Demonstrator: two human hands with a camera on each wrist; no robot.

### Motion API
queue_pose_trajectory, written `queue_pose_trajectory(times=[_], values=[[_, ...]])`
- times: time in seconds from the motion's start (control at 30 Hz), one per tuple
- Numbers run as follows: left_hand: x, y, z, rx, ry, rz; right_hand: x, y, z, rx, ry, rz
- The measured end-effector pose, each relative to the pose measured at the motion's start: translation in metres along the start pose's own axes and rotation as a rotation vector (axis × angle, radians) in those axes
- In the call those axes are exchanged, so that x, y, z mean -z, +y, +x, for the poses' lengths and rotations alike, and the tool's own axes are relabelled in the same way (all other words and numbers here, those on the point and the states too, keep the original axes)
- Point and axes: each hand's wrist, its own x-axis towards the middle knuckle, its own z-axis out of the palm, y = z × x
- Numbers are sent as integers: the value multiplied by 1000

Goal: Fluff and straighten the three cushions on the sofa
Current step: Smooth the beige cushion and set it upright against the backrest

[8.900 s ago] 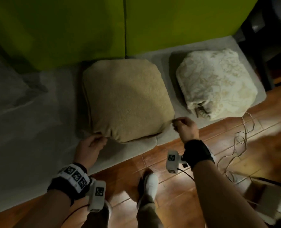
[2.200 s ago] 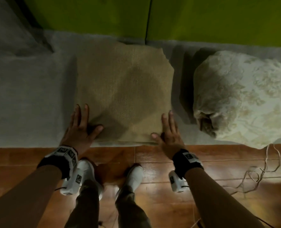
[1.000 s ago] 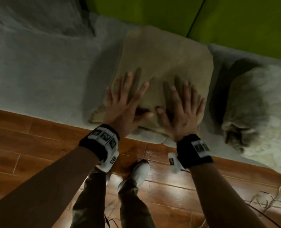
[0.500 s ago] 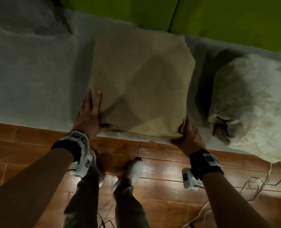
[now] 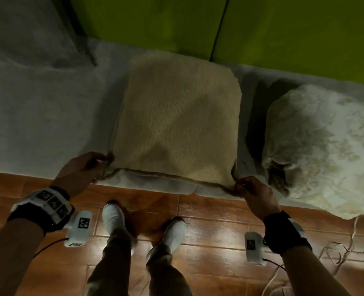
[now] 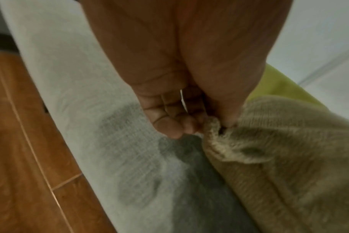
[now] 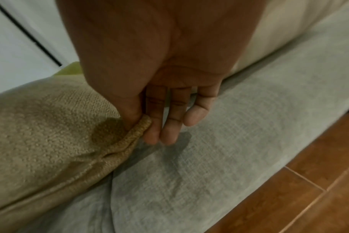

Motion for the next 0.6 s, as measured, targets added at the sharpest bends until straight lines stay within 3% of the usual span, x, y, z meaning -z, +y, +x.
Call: queue_pose_trajectory(times=[0.13,0.27,0.33,0.43,0.6], values=[[3,-20,8,60,47,-23,5,3,3,-39,-28,-65],[4,-31,14,238,-72,-295,1,4,7,-302,-212,83],[11,-22,23,257,-25,-427,10,-6,8,-234,-225,-27],[30,19,35,91,66,-234,35,-40,9,-21,-94,-240],[45,115,67,-416,205,110,63,-130,38,443,175,-267]])
